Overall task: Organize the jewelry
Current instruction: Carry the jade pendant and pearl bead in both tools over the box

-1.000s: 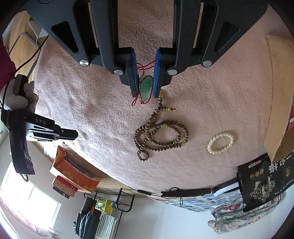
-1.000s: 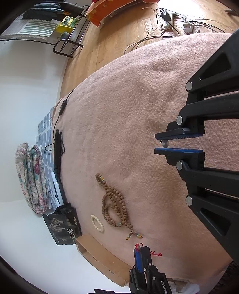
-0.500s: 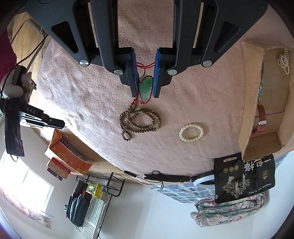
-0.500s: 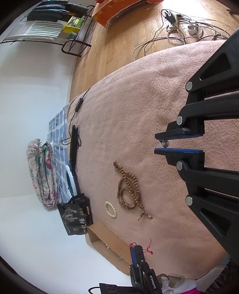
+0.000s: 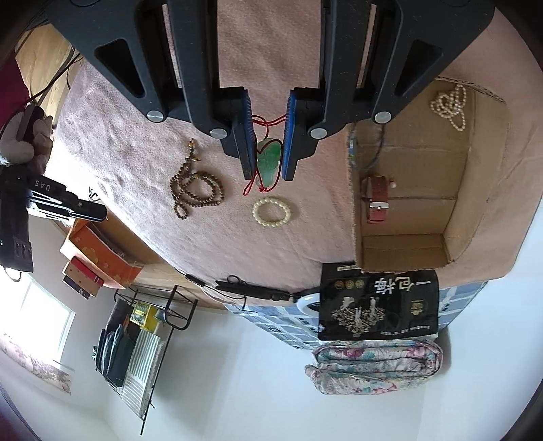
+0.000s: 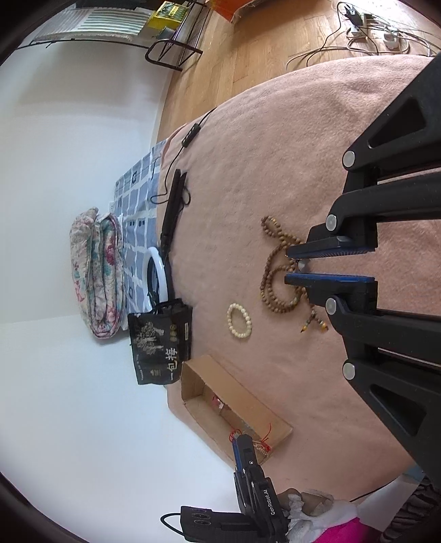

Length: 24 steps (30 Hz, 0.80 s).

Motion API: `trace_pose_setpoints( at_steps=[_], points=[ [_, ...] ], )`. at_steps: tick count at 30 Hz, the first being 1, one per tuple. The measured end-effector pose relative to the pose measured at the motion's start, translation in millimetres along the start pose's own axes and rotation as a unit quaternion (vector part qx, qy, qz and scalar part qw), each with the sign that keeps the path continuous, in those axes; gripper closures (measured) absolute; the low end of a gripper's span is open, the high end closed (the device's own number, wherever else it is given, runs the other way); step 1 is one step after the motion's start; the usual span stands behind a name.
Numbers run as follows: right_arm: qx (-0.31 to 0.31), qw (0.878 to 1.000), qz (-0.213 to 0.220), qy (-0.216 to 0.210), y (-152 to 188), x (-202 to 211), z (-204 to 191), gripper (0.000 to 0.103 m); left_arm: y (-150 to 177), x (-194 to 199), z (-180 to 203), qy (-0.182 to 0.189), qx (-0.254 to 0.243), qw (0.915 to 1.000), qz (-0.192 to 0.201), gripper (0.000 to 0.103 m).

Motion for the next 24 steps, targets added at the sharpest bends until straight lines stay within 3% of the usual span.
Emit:
trace_pose_setpoints(
  at_steps=[13,24],
  points=[
    [0.053,0.997,0.009,-0.051,-42,-26,-88,0.097,-6,34,-94,-0.058,0.051,0.9965,0.031,0.089],
    [0.094,0.990,0.008,-0.104,-68,-51,-165,0.097,-23,28,-153,-0.078,0.081,0.9930,0.035,0.089]
  ],
)
Point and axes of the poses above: each gripper's, at about its wrist camera, not at the fingertips, and x roughly against the way its jaws point, z to its right, y to its underside, the point moved 6 cm from there along -x, roughly the way its jaws point, and after that the axes turned 7 degrees about -z, right-handed, at the moved point
